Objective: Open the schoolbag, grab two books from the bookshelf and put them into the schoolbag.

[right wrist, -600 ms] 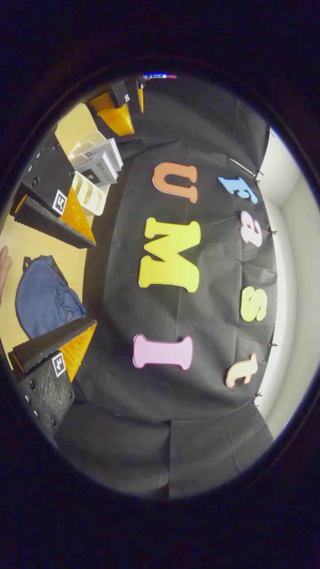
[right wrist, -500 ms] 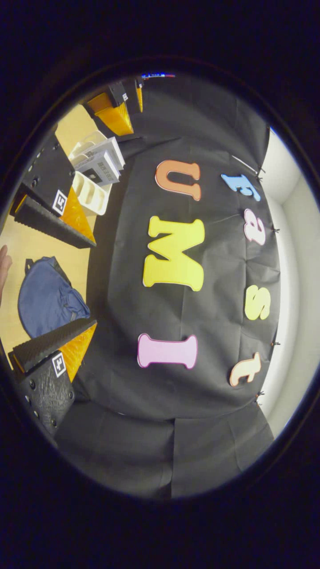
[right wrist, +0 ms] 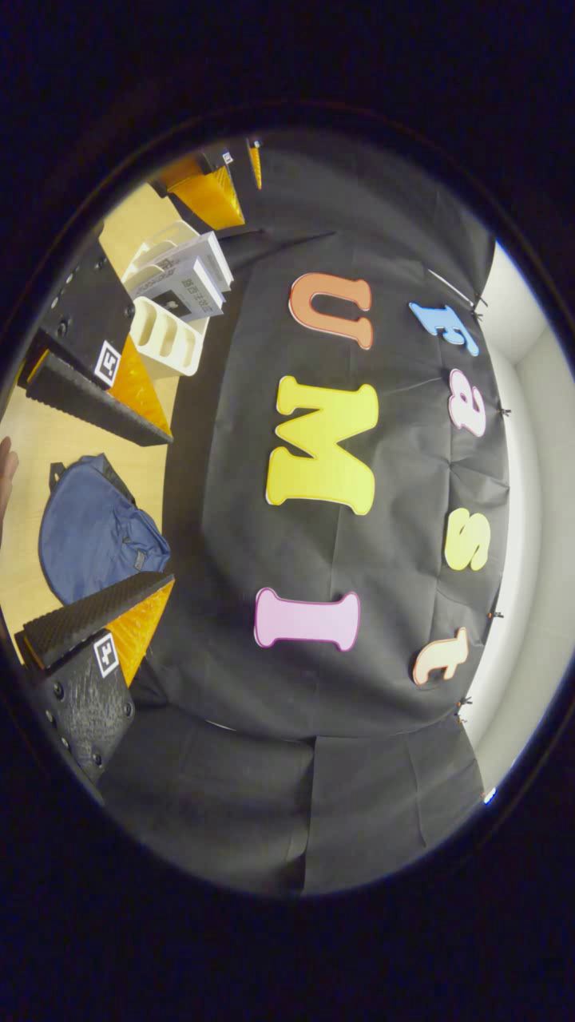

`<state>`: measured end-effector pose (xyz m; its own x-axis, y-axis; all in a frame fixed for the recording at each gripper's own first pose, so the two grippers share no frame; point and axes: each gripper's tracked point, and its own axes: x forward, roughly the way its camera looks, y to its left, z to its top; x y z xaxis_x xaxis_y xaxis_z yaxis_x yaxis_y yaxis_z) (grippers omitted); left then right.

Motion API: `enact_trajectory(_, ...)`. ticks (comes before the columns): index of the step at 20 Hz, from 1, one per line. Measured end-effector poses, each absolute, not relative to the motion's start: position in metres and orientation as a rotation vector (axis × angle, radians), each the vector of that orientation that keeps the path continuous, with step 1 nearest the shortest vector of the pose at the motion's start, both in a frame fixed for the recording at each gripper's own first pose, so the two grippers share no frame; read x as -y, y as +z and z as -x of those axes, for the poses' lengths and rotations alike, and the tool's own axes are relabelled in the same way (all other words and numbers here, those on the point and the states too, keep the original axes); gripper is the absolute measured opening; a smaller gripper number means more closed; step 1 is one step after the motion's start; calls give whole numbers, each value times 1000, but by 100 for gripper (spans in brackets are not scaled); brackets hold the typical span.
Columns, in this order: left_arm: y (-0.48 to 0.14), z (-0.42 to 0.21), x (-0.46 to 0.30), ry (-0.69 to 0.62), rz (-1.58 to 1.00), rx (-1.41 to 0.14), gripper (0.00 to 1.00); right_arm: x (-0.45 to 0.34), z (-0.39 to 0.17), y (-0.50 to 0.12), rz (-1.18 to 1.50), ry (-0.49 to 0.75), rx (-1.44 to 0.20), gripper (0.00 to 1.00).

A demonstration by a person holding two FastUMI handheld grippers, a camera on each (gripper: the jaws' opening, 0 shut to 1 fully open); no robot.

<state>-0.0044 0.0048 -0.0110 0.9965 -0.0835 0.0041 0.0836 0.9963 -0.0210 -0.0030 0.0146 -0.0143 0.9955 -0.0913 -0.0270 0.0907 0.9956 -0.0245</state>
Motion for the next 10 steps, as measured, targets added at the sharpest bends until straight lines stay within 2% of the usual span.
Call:
enact_trajectory(5, -20, 0, -6, -90, 17, -16, 99, -17, 0, -28, 60, -90, -55, 96)
enact_trajectory(6, -21, -1, -8, -83, 7, -17, 99, -17, -3, -35, 74, -89, -67, 98)
enact_trajectory(10, -31, -6, -5, -79, 5, -32, 99, -13, -13, -81, 163, -85, -141, 96)
